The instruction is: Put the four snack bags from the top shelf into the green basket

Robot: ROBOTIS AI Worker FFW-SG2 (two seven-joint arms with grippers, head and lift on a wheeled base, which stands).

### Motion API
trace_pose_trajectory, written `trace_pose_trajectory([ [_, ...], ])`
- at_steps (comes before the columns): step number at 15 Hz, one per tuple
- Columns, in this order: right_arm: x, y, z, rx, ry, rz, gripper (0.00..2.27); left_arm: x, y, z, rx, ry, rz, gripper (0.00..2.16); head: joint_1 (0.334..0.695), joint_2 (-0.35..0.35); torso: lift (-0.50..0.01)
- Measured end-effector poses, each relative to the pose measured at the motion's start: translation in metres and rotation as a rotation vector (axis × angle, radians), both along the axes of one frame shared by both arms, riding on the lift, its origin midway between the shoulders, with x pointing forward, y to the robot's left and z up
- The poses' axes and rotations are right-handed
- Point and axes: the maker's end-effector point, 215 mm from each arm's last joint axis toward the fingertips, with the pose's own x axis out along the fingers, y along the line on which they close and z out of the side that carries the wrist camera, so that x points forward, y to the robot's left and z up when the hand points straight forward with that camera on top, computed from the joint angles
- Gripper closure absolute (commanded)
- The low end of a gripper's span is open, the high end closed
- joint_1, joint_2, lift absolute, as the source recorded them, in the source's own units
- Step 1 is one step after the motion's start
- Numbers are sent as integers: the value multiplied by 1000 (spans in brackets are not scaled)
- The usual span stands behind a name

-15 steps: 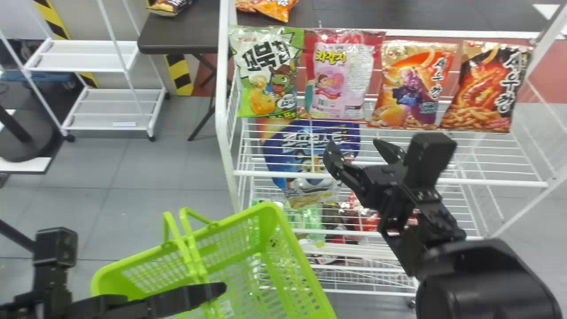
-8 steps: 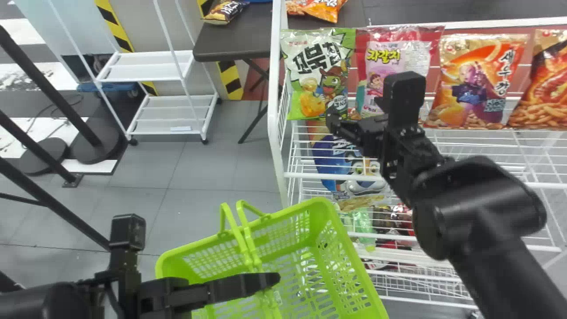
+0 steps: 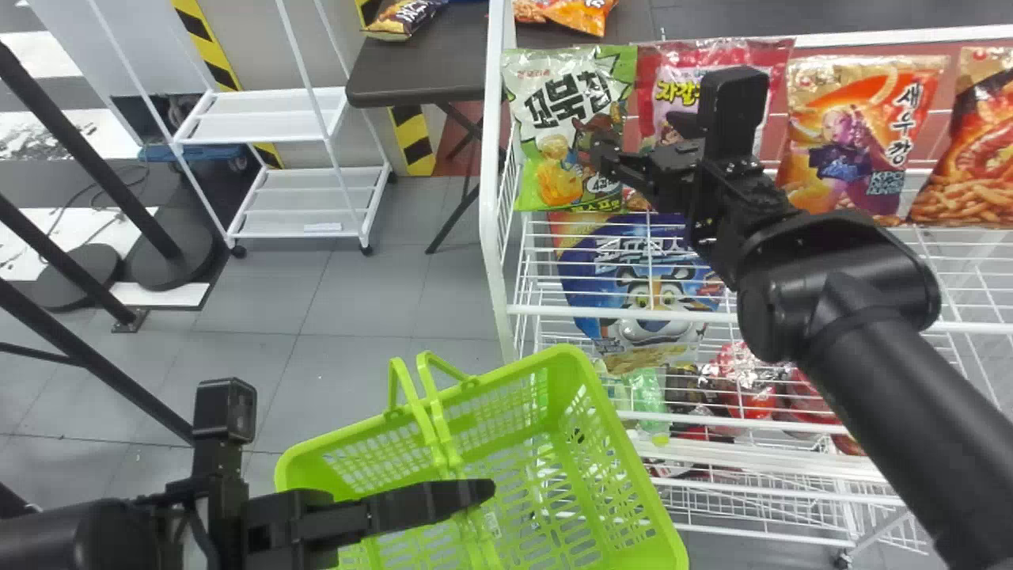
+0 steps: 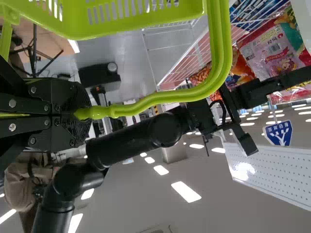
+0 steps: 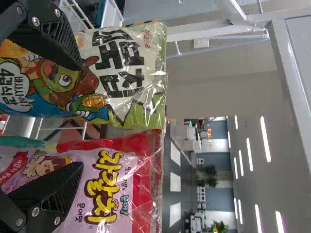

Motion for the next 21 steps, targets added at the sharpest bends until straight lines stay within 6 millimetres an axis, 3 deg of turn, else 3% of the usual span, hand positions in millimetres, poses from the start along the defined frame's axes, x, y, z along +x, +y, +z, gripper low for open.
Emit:
trace_pose_trajectory([
  [4,-2,19,-11,25,50,96,124,0,-1,0,-2,2,-2,2148,695,161,0],
  [8,-1,24,-24,42,126,161,130,-3,-5,-2,-11,9,-8,2148,695,167,0],
  [9,0,24,-26,38,139,168,255,-4,-7,-2,-15,12,-9,2148,695,165,0],
  [11,-1,28,-27,38,155,207,883,-6,-9,-2,-20,16,-13,2148,695,167,0],
  [13,-3,33,-24,42,162,249,1993,-8,-11,-3,-24,21,-16,2148,695,172,0],
  [14,-1,32,-23,42,163,250,2253,-10,-11,-4,-25,24,-17,2148,695,170,0],
  [18,0,30,-25,34,183,250,2253,-13,-12,-4,-27,28,-19,2148,695,167,0],
  [21,-15,36,-37,21,206,256,2253,-12,-7,-5,-27,30,-6,2148,695,180,0],
])
